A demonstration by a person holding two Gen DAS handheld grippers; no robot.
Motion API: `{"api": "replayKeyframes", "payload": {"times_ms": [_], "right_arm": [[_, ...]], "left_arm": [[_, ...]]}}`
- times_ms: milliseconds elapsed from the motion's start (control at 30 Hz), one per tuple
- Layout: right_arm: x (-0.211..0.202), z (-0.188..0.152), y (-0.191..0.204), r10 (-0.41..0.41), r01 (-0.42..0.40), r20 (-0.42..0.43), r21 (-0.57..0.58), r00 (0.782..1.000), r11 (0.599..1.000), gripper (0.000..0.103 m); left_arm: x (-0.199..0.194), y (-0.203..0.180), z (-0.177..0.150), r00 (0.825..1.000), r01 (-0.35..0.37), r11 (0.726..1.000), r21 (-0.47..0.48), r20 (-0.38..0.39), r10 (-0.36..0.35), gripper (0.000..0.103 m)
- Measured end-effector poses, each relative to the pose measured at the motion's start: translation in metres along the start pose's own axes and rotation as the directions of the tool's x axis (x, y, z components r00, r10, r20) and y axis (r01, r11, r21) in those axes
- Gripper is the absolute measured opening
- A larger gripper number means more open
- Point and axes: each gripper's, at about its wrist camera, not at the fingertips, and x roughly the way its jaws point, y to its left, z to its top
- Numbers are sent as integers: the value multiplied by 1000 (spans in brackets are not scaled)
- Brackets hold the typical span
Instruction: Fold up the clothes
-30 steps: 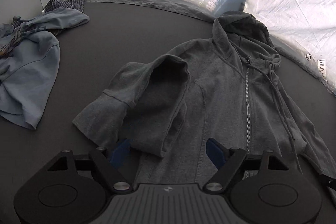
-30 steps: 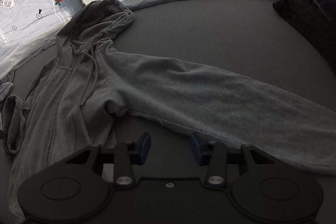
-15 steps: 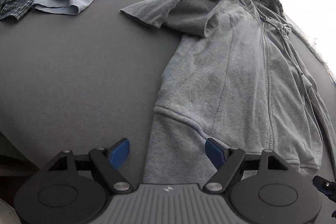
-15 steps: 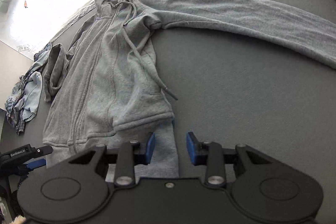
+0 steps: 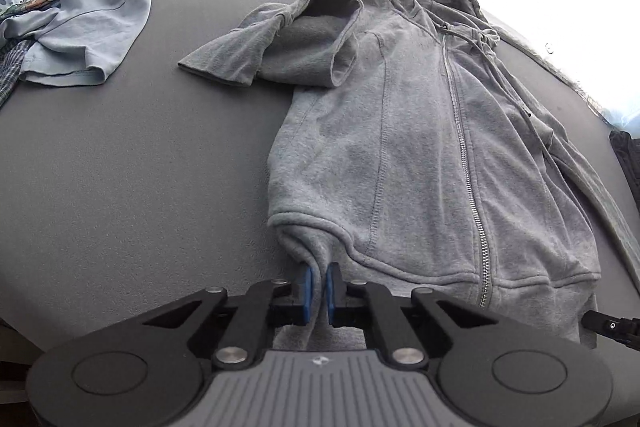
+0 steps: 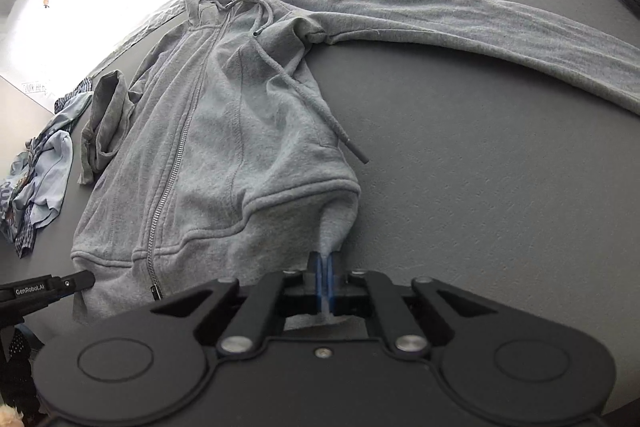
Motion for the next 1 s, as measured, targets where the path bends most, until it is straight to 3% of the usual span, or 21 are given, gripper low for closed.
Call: {"api": "replayKeyframes", "payload": {"times_ms": [100,200,267,367,467,567,633,767,833,900,1000], "right_arm": [[-44,5,-5,143,-149,54,121,988,981,2],[-77,3,7,128,-130,85,26,988,991,2],[-72,-4,6,79,-79,60,-5,995,997,2],[-33,-16,-17,39,-33,-52,110,998,993,2],[-17,-20,-21,7,7,-95,149,995,989,3],[-35,-18,-8,6,-3,-37,79,999,997,3],[-38,-16,-7,-18,20,-39,60,999,998,8],[-27,-20,-17,-74,85,-97,111,992,990,17],[-33,-18,-19,-77,84,-64,118,995,989,24],[-36,-15,-20,-97,100,-33,112,995,989,32],[-38,-9,-24,-136,135,-2,98,991,986,34]], "left_arm": [[-50,3,16,996,54,997,-48,80,-50,7],[-86,0,29,990,51,998,-46,134,-45,7],[-79,0,27,994,17,999,-30,105,-13,8],[-39,8,15,999,-36,997,-63,-19,35,8],[-2,18,-1,981,-118,990,-76,-166,105,7],[-17,19,-1,986,-131,990,-56,-114,124,10],[-22,23,1,984,-152,987,-48,-106,146,22],[-24,24,5,981,-157,986,-62,-130,148,27],[-31,15,7,985,-144,988,-46,-101,139,50],[-34,0,7,989,-132,991,-7,-62,131,63],[-25,-26,7,990,-121,990,65,-68,126,65]]}}
